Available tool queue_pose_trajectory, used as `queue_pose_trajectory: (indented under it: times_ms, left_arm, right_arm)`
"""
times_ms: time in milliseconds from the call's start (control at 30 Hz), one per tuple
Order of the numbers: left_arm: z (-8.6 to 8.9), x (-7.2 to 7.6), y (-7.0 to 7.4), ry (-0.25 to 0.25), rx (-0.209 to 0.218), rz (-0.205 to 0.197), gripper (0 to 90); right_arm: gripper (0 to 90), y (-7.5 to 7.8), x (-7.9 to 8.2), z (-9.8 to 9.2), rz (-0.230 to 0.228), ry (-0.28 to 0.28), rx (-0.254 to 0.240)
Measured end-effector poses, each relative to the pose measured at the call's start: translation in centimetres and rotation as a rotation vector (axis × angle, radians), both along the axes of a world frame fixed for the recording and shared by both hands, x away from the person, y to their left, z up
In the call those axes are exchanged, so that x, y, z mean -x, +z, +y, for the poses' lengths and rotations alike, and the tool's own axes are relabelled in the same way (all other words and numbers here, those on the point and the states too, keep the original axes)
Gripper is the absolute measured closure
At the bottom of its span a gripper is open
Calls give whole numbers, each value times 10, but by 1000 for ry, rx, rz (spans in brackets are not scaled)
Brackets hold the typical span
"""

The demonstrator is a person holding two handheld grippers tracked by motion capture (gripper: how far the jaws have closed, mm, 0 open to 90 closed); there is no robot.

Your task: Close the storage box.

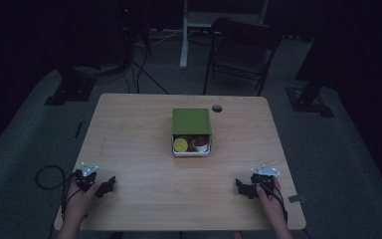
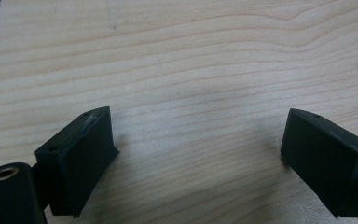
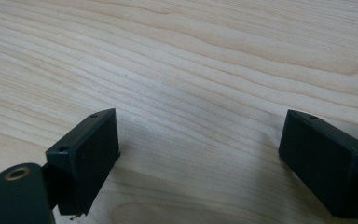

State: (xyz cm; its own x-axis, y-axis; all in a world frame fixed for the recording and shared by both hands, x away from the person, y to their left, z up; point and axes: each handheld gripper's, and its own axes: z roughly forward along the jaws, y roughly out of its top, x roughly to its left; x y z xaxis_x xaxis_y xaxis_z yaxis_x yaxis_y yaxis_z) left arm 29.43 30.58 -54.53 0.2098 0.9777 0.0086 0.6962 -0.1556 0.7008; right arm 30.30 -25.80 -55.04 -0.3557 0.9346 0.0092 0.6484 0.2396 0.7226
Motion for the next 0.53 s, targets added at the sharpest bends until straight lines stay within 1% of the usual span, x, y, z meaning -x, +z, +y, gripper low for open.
queue_pose_trajectory:
  times_ms: [167, 200, 300, 533]
  left_arm:
    - [-4, -1, 0, 52, 1, -1, 97]
    - [-4, -1, 0, 69, 0, 5, 80]
    - [-5, -2, -1, 92, 1, 10, 51]
    - [-6, -2, -1, 106, -1, 14, 39]
  right_arm:
    - [115, 0, 0, 0, 0, 0, 0]
    - [115, 0, 0, 0, 0, 0, 0]
    - [115, 0, 0, 0, 0, 0, 0]
    - [114, 0, 0, 0, 1, 0, 0]
